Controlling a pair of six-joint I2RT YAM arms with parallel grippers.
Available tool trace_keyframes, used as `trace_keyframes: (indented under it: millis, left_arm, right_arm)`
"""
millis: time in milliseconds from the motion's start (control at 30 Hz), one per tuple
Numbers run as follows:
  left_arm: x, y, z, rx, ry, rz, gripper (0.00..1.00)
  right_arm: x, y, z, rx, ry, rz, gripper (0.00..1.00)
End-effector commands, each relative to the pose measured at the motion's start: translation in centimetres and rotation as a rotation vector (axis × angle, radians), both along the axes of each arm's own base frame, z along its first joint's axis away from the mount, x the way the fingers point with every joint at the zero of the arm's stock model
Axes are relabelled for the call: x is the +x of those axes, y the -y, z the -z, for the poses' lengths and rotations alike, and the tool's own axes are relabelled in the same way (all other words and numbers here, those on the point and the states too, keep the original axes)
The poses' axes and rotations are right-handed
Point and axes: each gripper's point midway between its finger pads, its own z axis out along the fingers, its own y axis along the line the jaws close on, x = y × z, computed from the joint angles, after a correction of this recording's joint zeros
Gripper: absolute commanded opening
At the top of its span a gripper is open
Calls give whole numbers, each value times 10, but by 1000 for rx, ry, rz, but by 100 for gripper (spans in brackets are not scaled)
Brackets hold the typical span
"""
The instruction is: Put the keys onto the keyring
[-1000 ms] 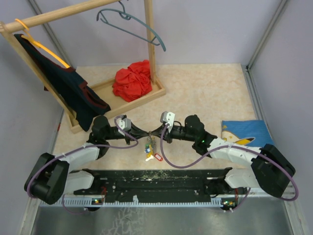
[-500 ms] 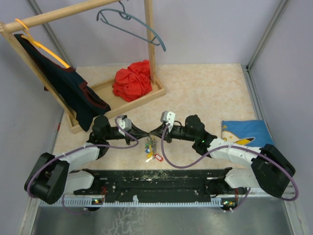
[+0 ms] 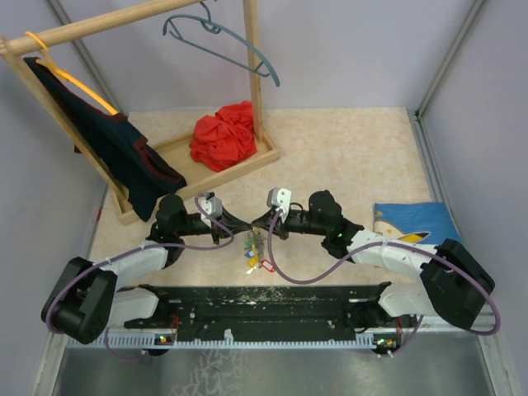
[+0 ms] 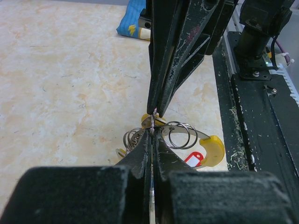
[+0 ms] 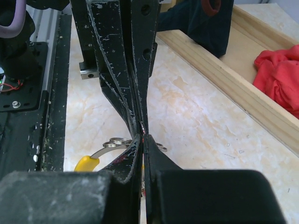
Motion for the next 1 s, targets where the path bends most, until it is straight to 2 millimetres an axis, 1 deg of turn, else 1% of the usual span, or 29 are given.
trace_keyframes:
  millis: [0, 167, 367, 567, 800, 967]
  left_arm:
    - [7, 3, -16, -30, 16, -26, 1]
    - [15, 1, -19, -35, -3, -84, 1]
    - [30, -1, -20, -29, -79, -176, 1]
    - [34, -1, -24, -51, -122, -206, 1]
    - [37, -6, -27, -84, -127, -256, 0]
    - [36, -9, -30, -128, -128, -271, 0]
  right_arm:
    - [-8, -11, -24, 14, 94, -91, 0]
    - [-10, -9, -10, -56, 109, -99, 0]
    - [-8, -7, 1, -115, 124, -78, 0]
    - [-6, -9, 13, -189, 147, -63, 0]
    - [0, -5, 17, -209, 160, -25, 0]
    - [10, 1, 15, -209, 164, 33, 0]
